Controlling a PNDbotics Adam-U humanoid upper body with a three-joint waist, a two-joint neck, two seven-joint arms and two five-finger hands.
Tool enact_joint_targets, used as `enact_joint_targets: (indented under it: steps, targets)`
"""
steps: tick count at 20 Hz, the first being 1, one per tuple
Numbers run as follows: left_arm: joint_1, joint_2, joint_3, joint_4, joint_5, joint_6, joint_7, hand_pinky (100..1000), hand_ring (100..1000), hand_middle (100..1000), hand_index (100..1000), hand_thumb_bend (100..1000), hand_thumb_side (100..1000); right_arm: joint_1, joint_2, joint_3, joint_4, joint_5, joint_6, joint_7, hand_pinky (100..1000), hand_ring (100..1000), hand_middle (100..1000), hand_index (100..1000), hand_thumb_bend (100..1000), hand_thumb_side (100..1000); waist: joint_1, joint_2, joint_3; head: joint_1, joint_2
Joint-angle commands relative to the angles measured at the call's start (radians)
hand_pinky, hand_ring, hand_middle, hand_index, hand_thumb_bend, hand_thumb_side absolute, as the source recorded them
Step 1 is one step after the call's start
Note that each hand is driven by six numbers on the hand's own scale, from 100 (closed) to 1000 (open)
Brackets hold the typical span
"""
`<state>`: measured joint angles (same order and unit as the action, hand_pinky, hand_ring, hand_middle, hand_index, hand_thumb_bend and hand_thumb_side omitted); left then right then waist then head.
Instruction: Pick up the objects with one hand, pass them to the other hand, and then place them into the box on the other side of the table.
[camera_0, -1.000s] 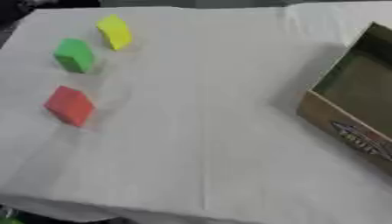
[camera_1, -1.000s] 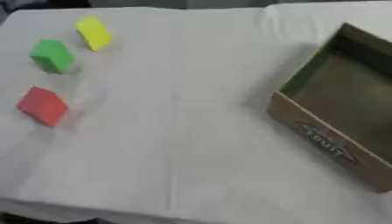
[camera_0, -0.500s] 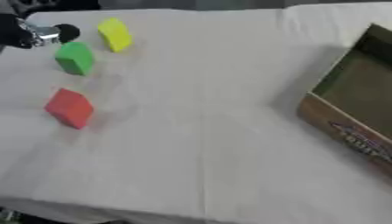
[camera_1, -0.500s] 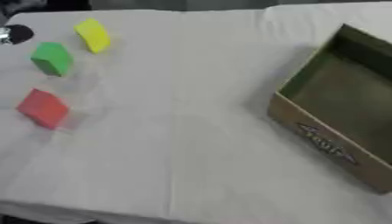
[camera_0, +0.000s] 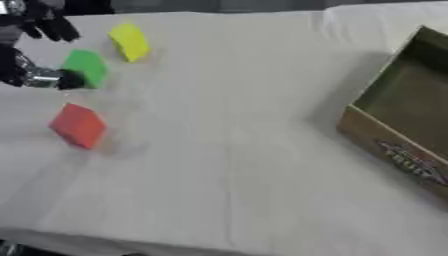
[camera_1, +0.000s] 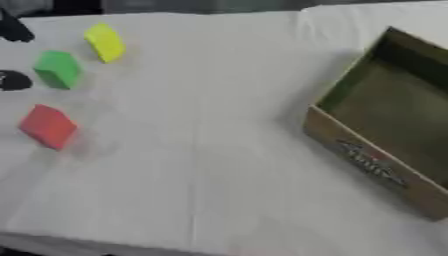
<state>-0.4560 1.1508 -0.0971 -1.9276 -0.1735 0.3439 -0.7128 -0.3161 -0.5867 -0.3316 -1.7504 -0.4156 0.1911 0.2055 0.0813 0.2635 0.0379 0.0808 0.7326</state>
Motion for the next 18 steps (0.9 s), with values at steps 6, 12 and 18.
enact_joint_targets:
  steps: [6, 12, 18]
  targets:
    - [0.011, 0.058, -0.017, -0.012, -0.034, -0.016, -0.068, 877, 852, 767, 823, 570, 224, -0.007, -0.038, 0.001, -0.009, 0.007, -0.004, 0.007, 1000, 841, 1000, 961, 100, 773, 0.009, -0.007, 0.0, 0.002, -0.017]
    - [0.004, 0.059, -0.042, -0.012, -0.068, -0.043, -0.071, 881, 853, 762, 828, 589, 100, -0.009, -0.037, 0.004, -0.007, 0.01, -0.004, 0.012, 1000, 841, 1000, 961, 100, 774, 0.009, -0.005, -0.003, 0.007, -0.016]
    - [-0.009, 0.057, -0.078, -0.008, -0.115, -0.074, -0.072, 881, 854, 768, 824, 610, 100, -0.012, -0.036, 0.007, -0.007, 0.011, -0.004, 0.016, 1000, 841, 1000, 961, 100, 774, 0.01, -0.004, -0.008, 0.014, -0.016]
